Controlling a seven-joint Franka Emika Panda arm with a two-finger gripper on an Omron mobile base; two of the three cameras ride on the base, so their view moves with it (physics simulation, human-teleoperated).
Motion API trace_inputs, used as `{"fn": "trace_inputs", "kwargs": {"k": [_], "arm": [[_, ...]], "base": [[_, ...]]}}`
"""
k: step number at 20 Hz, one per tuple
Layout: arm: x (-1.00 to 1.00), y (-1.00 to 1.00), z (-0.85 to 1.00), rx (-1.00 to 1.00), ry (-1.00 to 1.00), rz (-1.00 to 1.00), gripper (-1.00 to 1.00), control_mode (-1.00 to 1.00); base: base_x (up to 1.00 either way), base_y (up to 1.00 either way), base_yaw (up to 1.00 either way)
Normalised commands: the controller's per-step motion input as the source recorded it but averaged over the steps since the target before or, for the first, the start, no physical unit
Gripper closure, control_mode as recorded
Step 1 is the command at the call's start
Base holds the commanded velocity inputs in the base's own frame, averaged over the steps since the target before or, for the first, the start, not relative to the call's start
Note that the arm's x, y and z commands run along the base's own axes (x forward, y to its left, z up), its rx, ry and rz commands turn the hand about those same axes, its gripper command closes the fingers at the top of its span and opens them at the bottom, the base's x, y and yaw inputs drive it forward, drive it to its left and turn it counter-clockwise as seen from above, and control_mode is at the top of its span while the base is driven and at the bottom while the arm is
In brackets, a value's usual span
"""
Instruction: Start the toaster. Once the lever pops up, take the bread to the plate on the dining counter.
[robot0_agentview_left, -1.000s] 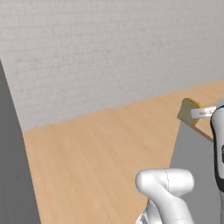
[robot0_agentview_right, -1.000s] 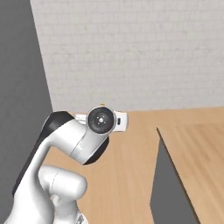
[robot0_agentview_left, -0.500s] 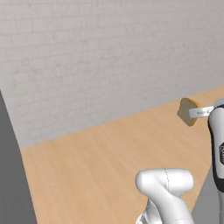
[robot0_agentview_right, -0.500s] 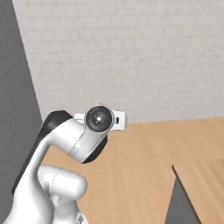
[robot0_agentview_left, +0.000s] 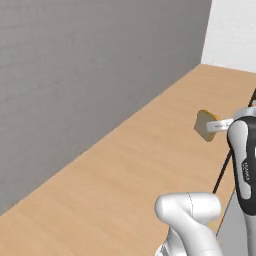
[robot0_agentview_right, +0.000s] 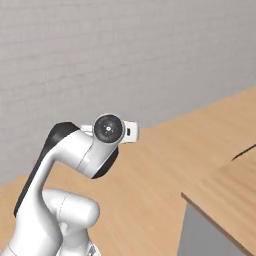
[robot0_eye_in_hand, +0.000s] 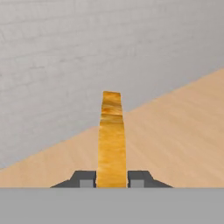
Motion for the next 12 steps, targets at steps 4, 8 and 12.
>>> {"fn": "trace_inputs", "kwargs": {"k": [4,8,12], "arm": [[0.0,0.0,0.0,0.0,0.0,0.0,1.0,1.0],[0.0,0.0,0.0,0.0,0.0,0.0,1.0,1.0],[0.0,0.0,0.0,0.0,0.0,0.0,1.0,1.0]], "base": [[0.88,0.62,-0.82],[1.0,0.72,-0.67],[1.0,0.69,-0.59]]}}
